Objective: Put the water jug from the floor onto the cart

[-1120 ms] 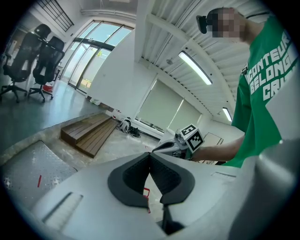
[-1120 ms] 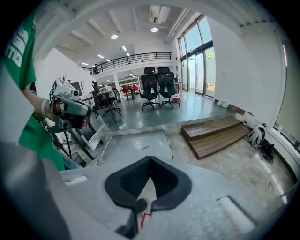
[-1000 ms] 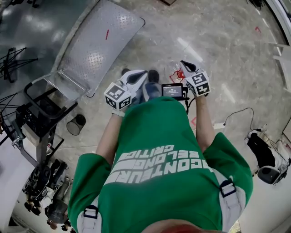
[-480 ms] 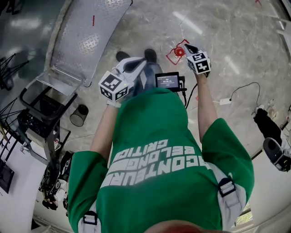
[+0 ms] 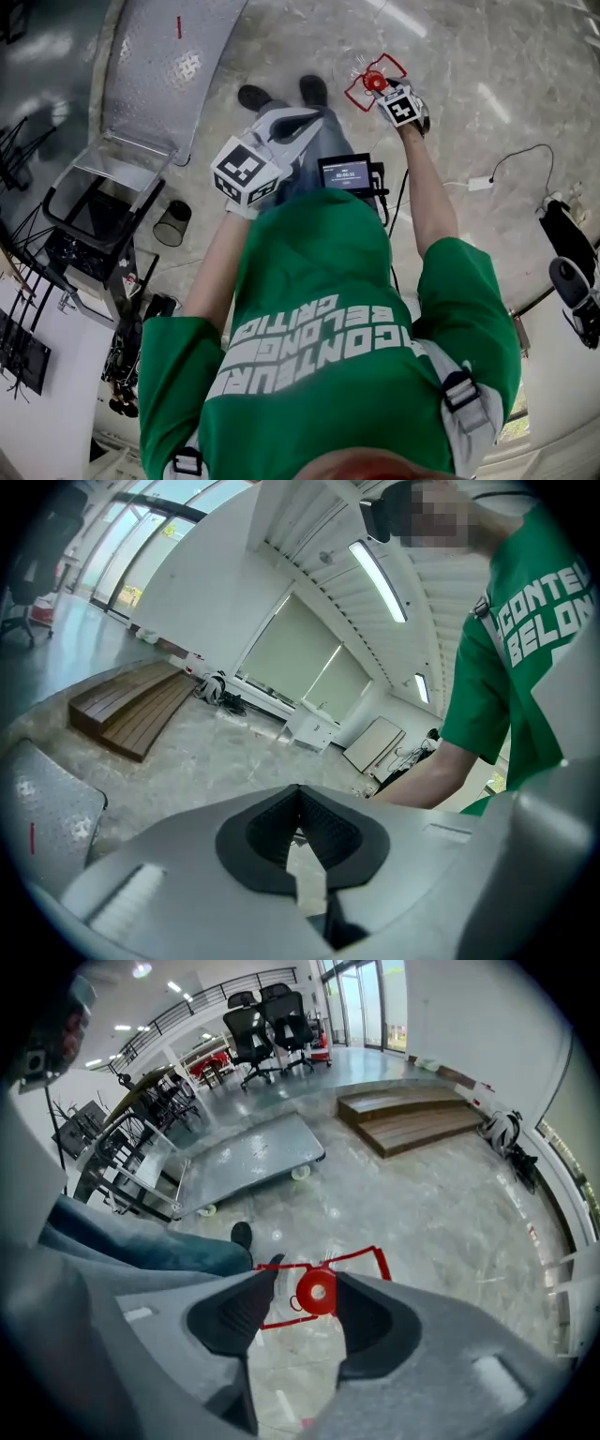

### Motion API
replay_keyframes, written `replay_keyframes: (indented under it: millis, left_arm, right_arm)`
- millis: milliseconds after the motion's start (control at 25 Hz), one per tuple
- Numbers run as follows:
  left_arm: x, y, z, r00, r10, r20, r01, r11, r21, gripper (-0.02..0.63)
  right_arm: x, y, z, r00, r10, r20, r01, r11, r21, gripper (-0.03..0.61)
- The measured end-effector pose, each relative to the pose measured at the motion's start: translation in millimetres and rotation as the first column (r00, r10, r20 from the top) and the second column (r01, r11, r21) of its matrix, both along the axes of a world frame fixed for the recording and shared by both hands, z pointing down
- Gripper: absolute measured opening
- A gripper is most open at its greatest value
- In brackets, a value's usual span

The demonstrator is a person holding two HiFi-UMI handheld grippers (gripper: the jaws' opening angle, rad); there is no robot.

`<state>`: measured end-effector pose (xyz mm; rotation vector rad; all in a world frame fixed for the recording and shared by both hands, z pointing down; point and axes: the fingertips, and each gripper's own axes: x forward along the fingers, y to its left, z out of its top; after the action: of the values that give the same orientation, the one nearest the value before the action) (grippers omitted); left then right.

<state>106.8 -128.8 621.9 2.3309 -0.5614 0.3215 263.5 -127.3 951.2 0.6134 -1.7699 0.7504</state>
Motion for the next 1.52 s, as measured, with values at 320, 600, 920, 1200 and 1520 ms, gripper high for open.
replay_keyframes:
  millis: [320, 600, 920, 1200, 1520]
  left_arm:
    - [11, 10, 31, 0.999, 0.053, -0.001, -0.053, 0.997, -0.058, 0.009]
    - [18, 8, 47, 0.998, 0.059, -0.009, -0.060, 0.995, -0.075, 0.009]
    - [16, 20, 63, 0.999, 0.044, 0.002, -0.043, 0.993, -0.108, 0.009]
    - [17, 28, 74, 1.000, -0.006, 0.010, 0.007, 0.992, -0.127, 0.009]
    - [14, 22, 67, 0.998, -0.068, 0.008, 0.069, 0.991, -0.118, 0.009]
  right_arm:
    - [2, 4, 68, 0.999, -0.015, -0.051, 0.013, 0.999, -0.030, 0.273]
    - [6, 8, 105, 0.995, -0.013, -0.097, 0.009, 0.999, -0.035, 0.288]
    - [13, 6, 126, 0.992, 0.031, -0.119, -0.032, 0.999, -0.008, 0.288]
    - [15, 6, 137, 0.995, 0.043, -0.092, -0.046, 0.999, -0.025, 0.296]
    - [14, 4, 131, 0.994, 0.050, -0.094, -0.053, 0.998, -0.035, 0.301]
